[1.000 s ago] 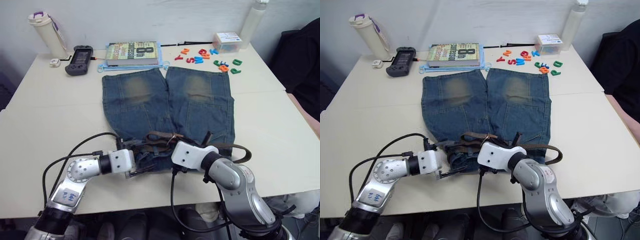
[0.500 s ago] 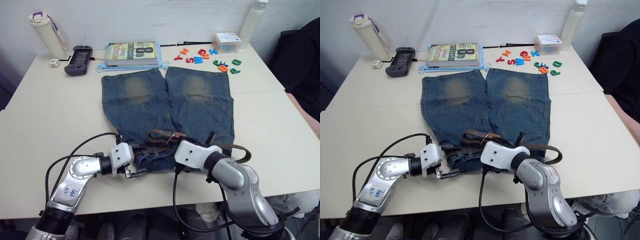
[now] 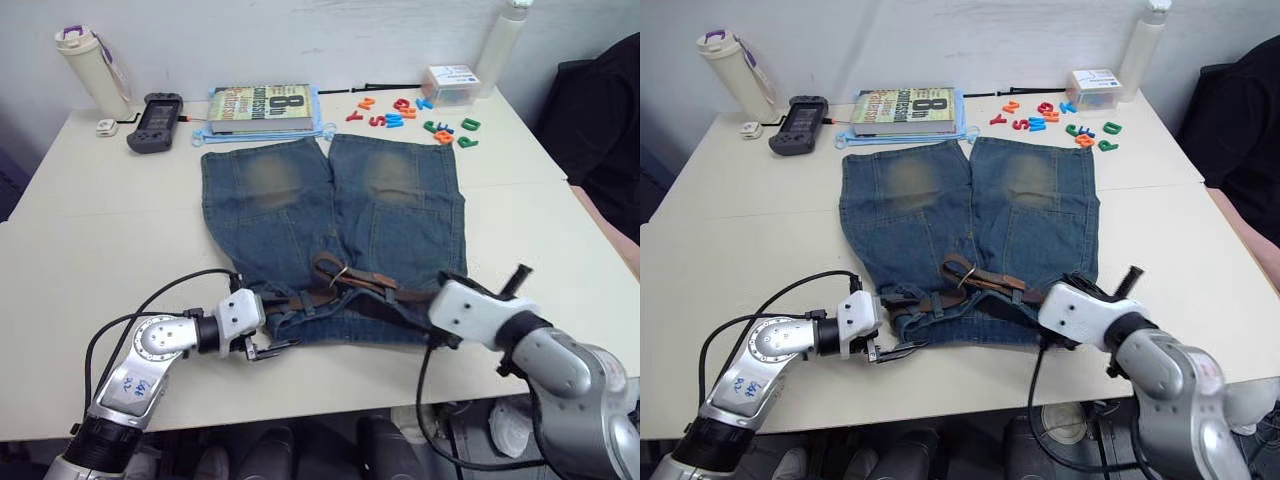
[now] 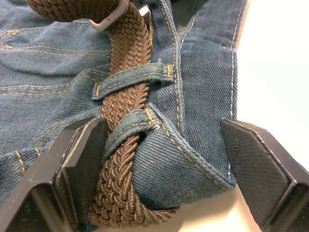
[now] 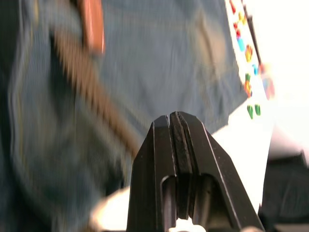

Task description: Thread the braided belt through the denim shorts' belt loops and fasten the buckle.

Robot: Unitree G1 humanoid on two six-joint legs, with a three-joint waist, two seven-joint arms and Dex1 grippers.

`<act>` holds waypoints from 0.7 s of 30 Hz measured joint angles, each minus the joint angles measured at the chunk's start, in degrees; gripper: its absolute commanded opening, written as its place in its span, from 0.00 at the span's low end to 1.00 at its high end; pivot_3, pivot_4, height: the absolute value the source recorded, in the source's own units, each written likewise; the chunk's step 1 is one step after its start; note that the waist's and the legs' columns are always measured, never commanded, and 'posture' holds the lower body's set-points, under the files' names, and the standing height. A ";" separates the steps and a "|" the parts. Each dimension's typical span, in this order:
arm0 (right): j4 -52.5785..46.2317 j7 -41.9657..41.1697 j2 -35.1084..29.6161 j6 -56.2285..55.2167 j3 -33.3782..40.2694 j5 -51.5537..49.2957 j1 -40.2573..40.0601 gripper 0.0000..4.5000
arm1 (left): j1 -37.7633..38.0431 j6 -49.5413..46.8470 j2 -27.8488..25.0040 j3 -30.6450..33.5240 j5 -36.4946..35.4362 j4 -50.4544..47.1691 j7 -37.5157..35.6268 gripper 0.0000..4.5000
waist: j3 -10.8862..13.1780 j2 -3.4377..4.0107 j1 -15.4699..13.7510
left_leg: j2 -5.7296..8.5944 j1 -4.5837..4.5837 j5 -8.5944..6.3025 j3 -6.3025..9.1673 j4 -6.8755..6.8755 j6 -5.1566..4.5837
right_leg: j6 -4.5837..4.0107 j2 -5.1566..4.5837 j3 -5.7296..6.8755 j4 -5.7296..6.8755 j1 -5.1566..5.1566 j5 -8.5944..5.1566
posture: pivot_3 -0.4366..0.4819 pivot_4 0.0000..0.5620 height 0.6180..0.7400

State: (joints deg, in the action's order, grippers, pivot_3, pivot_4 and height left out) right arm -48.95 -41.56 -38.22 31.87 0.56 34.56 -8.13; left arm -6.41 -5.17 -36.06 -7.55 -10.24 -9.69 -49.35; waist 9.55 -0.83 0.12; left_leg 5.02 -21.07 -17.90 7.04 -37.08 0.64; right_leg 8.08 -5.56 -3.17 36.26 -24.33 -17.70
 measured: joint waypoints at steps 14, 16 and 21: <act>0.96 0.01 10.35 3.26 -17.44 3.61 14.17 0.68 | -0.46 1.37 0.27 -0.52 0.85 0.95 0.53 0.93 | -0.06 -0.03 -0.06 | -0.04 0.08 -0.01 0.02 -0.02 0.02 | -0.01 0.02 0.03 -0.08 0.10 0.02 | 0.48 0.27 1.00; 2.25 -0.02 10.35 3.47 -19.04 4.95 14.08 0.68 | -0.47 1.36 0.28 -0.51 1.00 0.93 0.64 0.93 | -0.06 -0.03 -0.06 | -0.04 0.08 -0.01 0.02 -0.02 0.02 | -0.01 0.02 0.04 -0.07 0.10 0.02 | 0.48 0.27 1.00; 5.75 0.38 10.71 3.24 -20.31 6.98 15.73 0.68 | -0.38 0.69 0.37 -0.49 1.03 0.51 0.97 0.93 | -0.06 -0.03 -0.03 | -0.05 0.09 -0.01 0.02 -0.02 0.02 | -0.01 0.03 0.04 -0.05 0.10 0.02 | 0.48 0.27 1.00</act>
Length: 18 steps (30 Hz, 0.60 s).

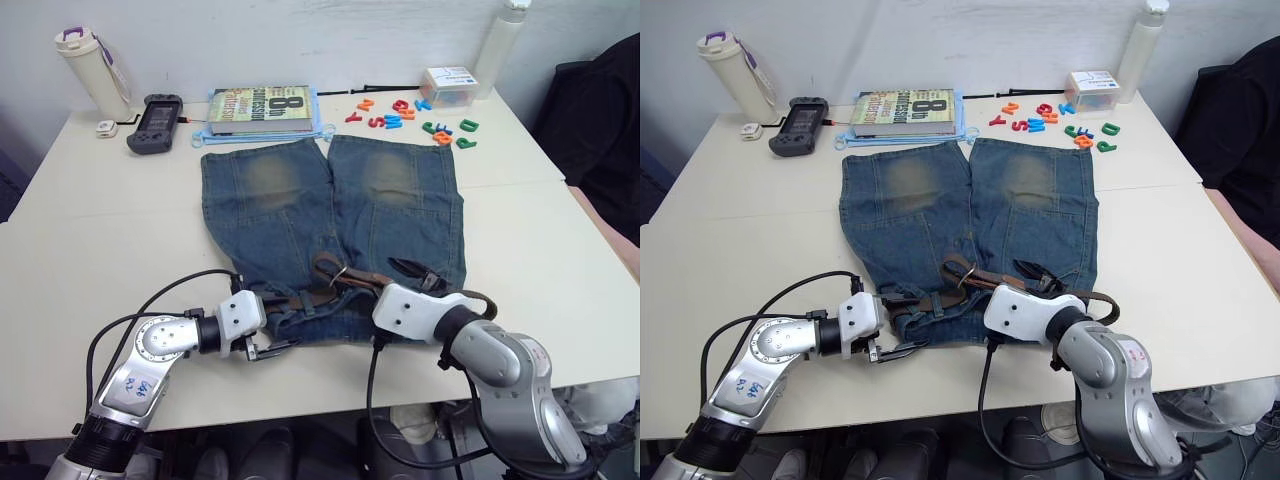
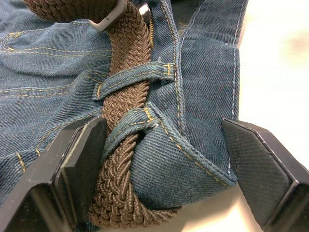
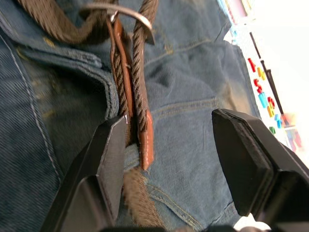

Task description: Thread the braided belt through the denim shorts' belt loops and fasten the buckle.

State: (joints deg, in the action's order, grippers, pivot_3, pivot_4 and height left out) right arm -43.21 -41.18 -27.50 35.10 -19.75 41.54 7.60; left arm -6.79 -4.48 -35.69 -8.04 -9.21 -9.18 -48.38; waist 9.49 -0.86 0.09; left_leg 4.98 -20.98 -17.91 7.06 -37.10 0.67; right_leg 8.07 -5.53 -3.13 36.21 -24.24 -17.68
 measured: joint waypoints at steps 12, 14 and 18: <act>2.17 -0.68 -0.85 -0.49 1.39 -0.08 0.91 0.68 | 0.11 -1.76 0.35 0.01 0.16 -1.27 0.33 0.93 | 0.00 0.00 -0.07 | 0.02 -0.02 0.00 0.02 0.00 0.00 | 0.00 -0.01 0.01 -0.02 0.00 0.00 | 0.48 0.27 1.00; 2.46 -0.95 -1.26 -0.96 1.39 -0.07 0.59 0.68 | 0.11 -1.84 0.39 0.01 0.18 -1.31 0.35 0.93 | 0.00 0.00 -0.08 | 0.02 -0.03 0.00 0.02 0.00 0.00 | 0.00 -0.01 0.01 -0.02 0.00 0.00 | 0.48 0.27 1.00; 3.20 -1.18 -1.37 -1.48 1.37 -0.06 0.22 0.68 | 0.10 -2.17 0.48 0.10 0.21 -1.43 0.53 0.93 | 0.00 0.00 -0.07 | 0.02 -0.03 0.00 0.02 0.00 0.00 | 0.00 -0.01 0.01 -0.02 0.00 0.00 | 0.48 0.27 1.00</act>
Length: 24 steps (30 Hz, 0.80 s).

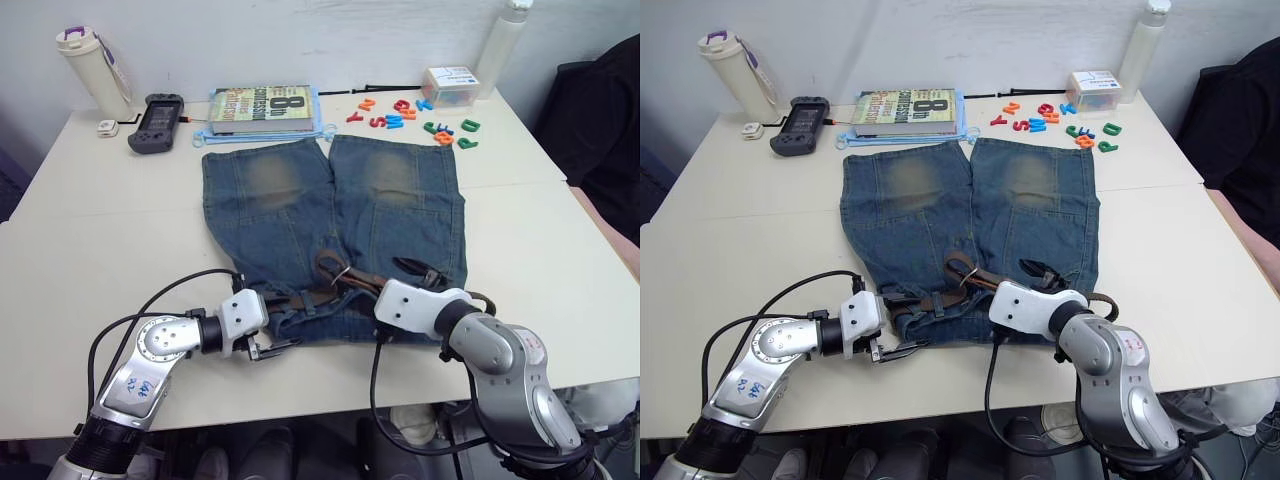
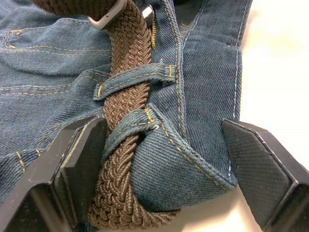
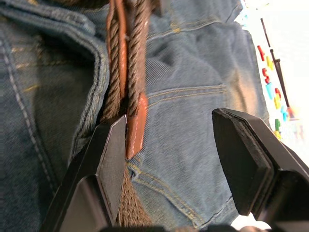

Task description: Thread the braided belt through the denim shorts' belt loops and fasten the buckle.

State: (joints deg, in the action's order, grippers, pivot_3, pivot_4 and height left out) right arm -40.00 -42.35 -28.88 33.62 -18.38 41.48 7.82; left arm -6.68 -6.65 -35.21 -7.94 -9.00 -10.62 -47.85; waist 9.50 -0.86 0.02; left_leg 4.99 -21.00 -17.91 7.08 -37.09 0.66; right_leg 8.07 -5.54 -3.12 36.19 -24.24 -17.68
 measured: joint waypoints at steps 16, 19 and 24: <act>7.08 -0.20 2.00 -0.70 -4.16 2.36 3.57 0.68 | -0.16 -1.28 0.55 0.04 0.25 -0.43 0.59 0.93 | -0.01 -0.02 0.03 | -0.01 0.02 0.01 0.01 0.00 0.01 | 0.00 0.01 0.01 0.01 0.01 0.01 | 0.48 0.27 1.00; 8.01 -0.16 2.93 -0.16 -4.23 2.62 4.23 0.55 | -0.16 -1.71 0.57 0.03 0.27 -0.68 0.76 0.93 | -0.03 -0.04 0.04 | -0.01 0.02 0.01 0.02 0.00 0.01 | 0.00 0.00 0.01 0.01 0.01 0.01 | 0.48 0.27 1.00; 8.57 -0.14 3.50 0.12 -4.94 2.78 3.40 0.05 | -0.16 -2.13 0.59 0.03 0.28 -0.99 0.82 0.93 | -0.03 -0.04 0.02 | 0.00 0.00 0.01 0.02 0.00 0.01 | 0.00 0.00 0.01 0.01 0.00 0.01 | 0.48 0.27 1.00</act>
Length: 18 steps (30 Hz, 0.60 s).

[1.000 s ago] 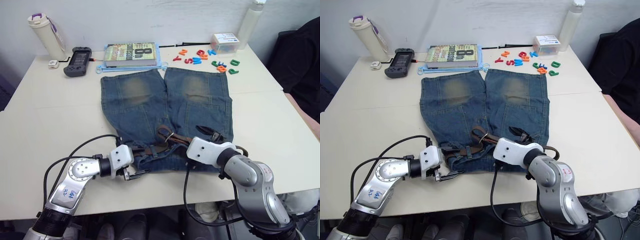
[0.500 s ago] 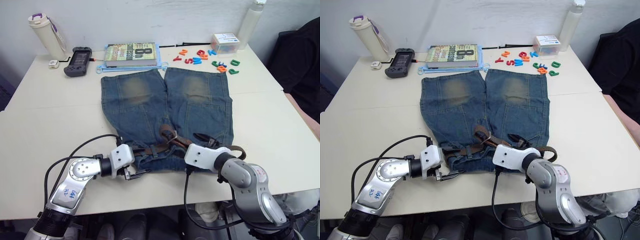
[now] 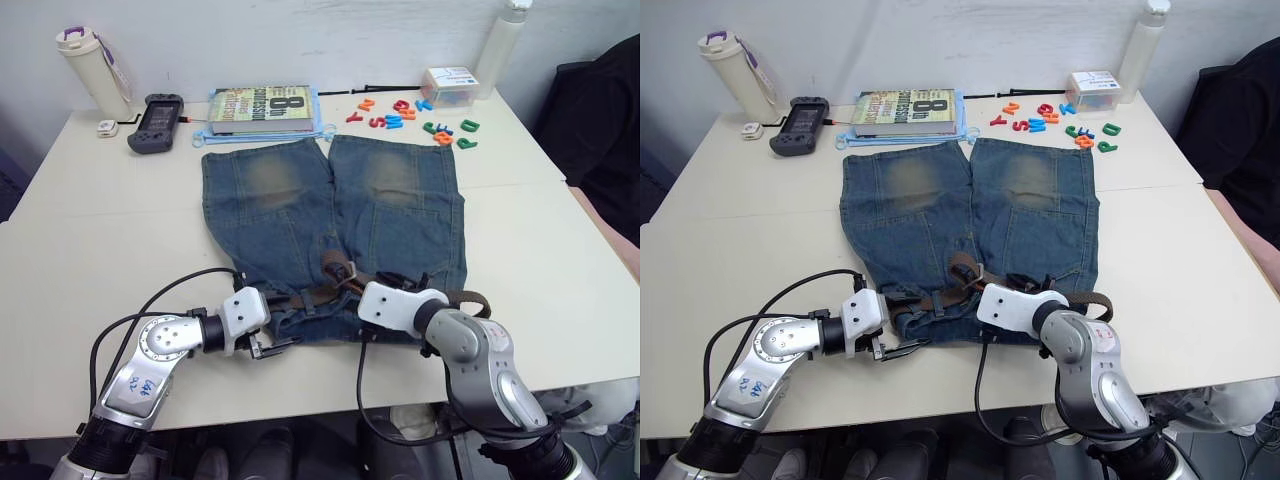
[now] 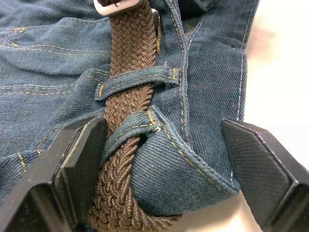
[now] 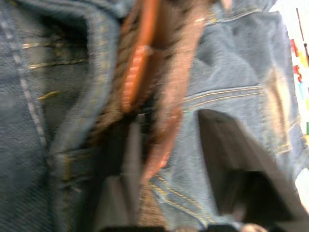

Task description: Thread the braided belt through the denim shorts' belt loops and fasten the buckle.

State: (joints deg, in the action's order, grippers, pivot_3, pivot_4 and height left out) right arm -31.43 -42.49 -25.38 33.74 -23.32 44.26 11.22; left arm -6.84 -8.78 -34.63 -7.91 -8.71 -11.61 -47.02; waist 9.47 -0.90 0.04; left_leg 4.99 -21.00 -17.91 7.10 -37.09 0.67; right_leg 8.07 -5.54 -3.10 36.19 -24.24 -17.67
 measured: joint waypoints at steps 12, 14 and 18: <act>-7.82 -0.40 -3.31 2.32 8.02 4.21 -0.14 0.01 | -0.26 -0.56 0.38 -0.23 0.09 -0.58 0.06 0.93 | 0.01 0.01 -0.19 | 0.06 -0.13 0.00 0.02 0.00 -0.01 | 0.01 -0.03 0.01 -0.04 -0.08 0.01 | 0.48 0.27 1.00; -10.77 -1.38 -6.84 1.79 12.69 4.22 -0.92 0.01 | -0.35 -0.53 0.40 -0.40 0.12 -0.68 0.05 0.93 | 0.02 0.02 -0.34 | 0.05 -0.16 -0.01 0.03 0.03 -0.02 | 0.02 -0.02 0.03 -0.11 -0.07 0.01 | 0.48 0.27 1.00; -15.51 -2.15 -10.50 -1.76 18.18 3.92 -9.31 0.01 | -0.70 -0.19 0.46 -0.74 0.11 -0.78 -0.07 0.93 | 0.02 0.02 -0.97 | 0.01 -0.20 -0.03 0.04 0.09 -0.05 | 0.02 -0.02 0.06 -0.23 -0.08 0.01 | 0.48 0.27 1.00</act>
State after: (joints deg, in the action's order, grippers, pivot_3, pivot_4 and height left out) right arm -46.94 -44.64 -35.88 31.98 -5.14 48.18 1.91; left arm -7.54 -8.97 -34.17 -8.64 -8.60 -12.39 -47.10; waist 9.49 -0.88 -0.93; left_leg 5.00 -21.20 -17.94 7.14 -37.01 0.62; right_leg 8.09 -5.56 -3.05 35.97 -24.32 -17.66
